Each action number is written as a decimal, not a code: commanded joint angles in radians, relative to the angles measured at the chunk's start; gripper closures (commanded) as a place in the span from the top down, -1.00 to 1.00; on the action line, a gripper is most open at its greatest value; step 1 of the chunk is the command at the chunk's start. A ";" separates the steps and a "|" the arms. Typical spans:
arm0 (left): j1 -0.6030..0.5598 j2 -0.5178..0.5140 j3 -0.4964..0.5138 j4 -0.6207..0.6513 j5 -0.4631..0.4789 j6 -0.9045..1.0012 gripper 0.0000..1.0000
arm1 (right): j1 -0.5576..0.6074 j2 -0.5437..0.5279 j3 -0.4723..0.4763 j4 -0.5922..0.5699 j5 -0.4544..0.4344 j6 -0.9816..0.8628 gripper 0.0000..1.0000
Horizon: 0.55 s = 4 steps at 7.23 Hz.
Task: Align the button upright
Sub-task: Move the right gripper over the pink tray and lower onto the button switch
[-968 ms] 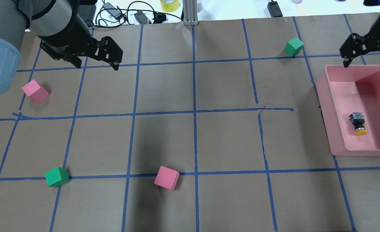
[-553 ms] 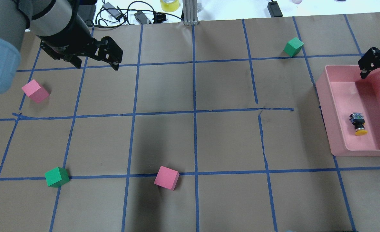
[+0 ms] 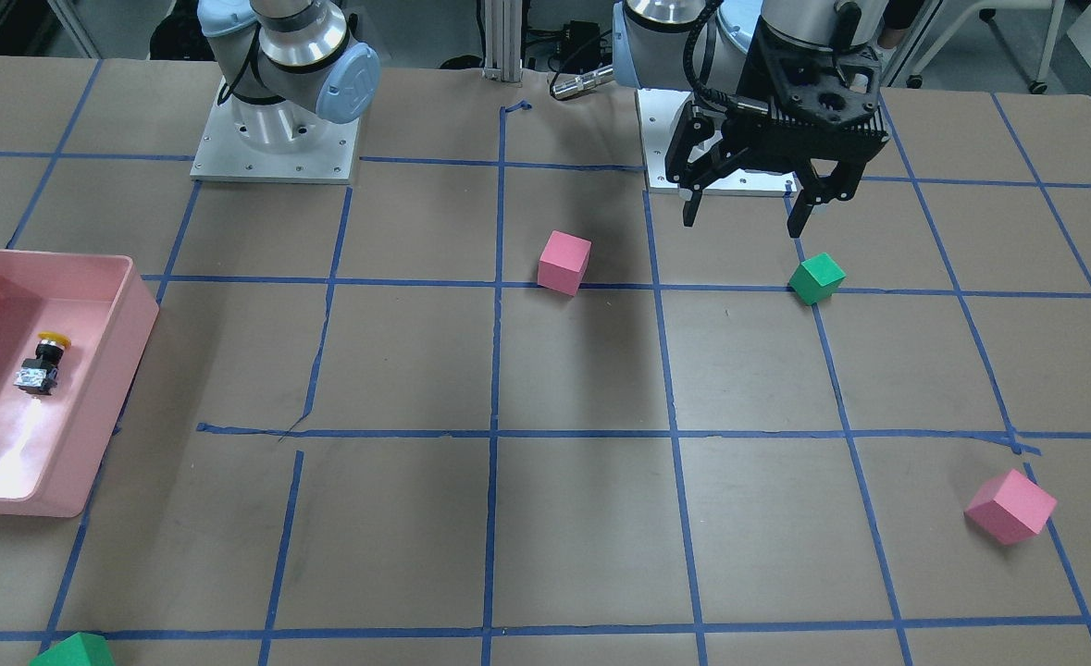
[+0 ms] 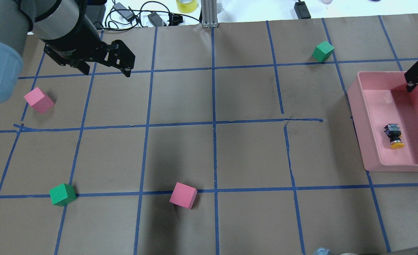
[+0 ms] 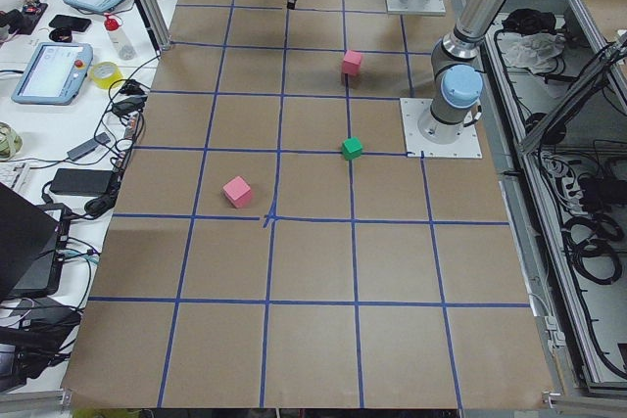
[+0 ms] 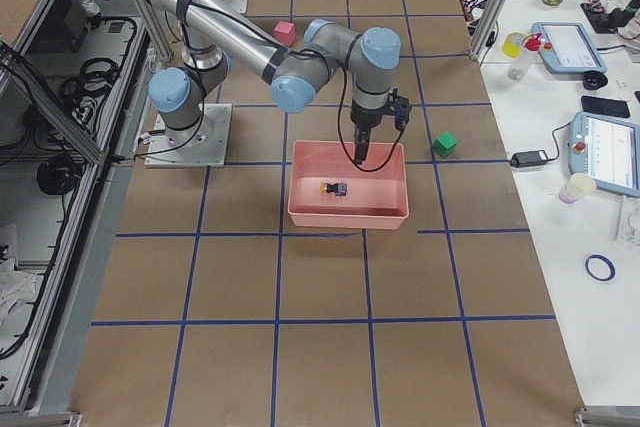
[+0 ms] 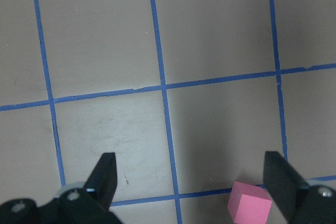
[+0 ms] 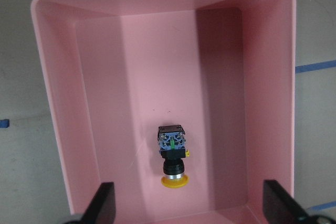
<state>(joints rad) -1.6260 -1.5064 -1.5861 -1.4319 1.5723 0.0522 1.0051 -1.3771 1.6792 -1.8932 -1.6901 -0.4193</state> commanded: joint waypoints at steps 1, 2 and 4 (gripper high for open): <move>0.000 0.000 0.000 0.001 0.000 0.000 1.00 | -0.009 0.021 0.013 -0.012 -0.008 0.001 1.00; 0.000 0.000 0.000 -0.001 0.000 0.000 1.00 | -0.013 0.021 0.052 -0.023 -0.010 0.004 1.00; 0.000 0.000 0.000 -0.001 0.000 0.000 1.00 | -0.014 0.039 0.102 -0.093 -0.017 0.022 1.00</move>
<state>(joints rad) -1.6260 -1.5064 -1.5861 -1.4326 1.5723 0.0522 0.9919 -1.3494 1.7528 -1.9429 -1.7018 -0.4023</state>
